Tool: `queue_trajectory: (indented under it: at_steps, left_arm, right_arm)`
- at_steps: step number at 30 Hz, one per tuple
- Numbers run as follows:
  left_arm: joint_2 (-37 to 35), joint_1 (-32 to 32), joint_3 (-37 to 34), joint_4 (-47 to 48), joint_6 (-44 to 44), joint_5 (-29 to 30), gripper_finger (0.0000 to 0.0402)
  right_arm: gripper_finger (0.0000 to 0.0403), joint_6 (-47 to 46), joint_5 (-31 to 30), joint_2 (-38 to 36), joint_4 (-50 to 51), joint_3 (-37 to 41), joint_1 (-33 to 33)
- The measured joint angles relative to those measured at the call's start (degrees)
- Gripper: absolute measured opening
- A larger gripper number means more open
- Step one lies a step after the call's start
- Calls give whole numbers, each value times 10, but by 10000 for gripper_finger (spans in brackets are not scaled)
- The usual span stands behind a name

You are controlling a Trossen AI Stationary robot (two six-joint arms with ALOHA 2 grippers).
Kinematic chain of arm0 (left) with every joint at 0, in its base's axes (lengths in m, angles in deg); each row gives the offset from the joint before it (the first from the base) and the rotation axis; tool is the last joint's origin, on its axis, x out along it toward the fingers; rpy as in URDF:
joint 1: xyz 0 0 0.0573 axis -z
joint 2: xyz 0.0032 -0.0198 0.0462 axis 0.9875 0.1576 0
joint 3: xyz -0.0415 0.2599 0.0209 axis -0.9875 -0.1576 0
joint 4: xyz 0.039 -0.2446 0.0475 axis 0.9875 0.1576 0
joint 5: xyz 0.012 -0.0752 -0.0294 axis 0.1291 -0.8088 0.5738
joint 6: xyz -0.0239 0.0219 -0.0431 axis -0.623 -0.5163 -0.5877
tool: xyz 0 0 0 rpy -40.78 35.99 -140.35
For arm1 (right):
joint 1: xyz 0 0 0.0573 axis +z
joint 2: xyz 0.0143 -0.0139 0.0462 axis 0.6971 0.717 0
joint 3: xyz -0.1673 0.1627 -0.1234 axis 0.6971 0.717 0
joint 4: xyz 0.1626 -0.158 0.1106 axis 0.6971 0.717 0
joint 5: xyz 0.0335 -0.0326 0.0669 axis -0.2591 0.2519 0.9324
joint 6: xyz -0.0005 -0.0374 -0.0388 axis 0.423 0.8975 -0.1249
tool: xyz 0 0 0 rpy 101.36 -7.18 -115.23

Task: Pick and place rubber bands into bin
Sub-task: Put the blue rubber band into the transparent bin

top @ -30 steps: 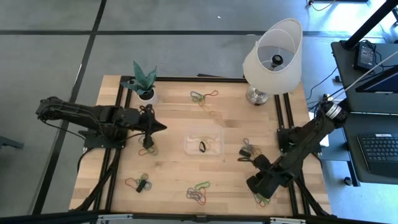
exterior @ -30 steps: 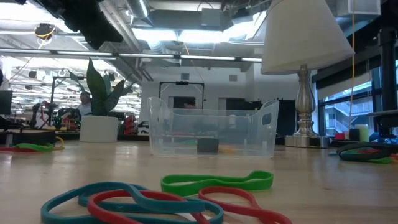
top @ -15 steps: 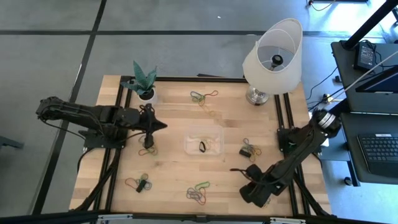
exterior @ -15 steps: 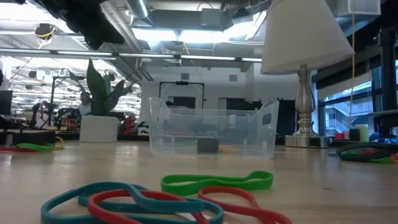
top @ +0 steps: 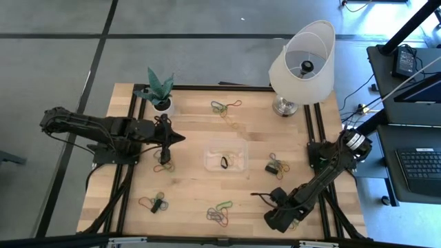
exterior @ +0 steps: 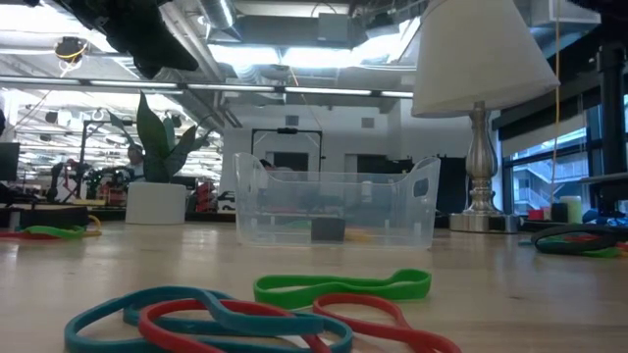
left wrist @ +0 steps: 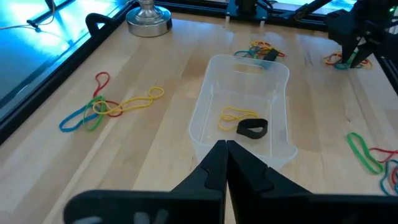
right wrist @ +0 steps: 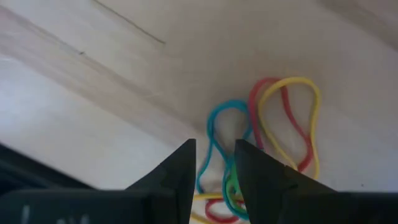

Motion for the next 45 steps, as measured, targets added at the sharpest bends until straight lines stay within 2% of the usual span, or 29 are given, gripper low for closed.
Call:
queue_trajectory:
  at_steps: [7,10,15,20,26,31,35,41,45]
  left_arm:
    - [0,0,0,0,0,0,3]
    - [0,0,0,0,0,0,2]
    - [0,0,0,0,0,0,3]
    - [0,0,0,2,0,0,2]
    - [0,0,0,2,0,0,3]
    - [0,0,0,2,0,-14,2]
    - [0,0,0,2,1,-22,3]
    - [0,0,0,0,1,-24,3]
    - [0,0,0,1,2,-21,2]
  right_arm:
    - [107,-8,7,28,2,-3,-1]
    - [84,-8,8,32,5,-3,-2]
    - [12,-7,8,32,2,-4,-7]
    - [7,5,2,34,34,-31,-7]
    - [3,6,-76,3,96,-82,-7]
    - [2,2,-95,-21,153,-118,-5]
    - [2,-9,-132,-33,211,-151,6]
    - [1,-11,-160,-36,334,-227,11]
    - [0,-11,-220,-36,413,-280,9]
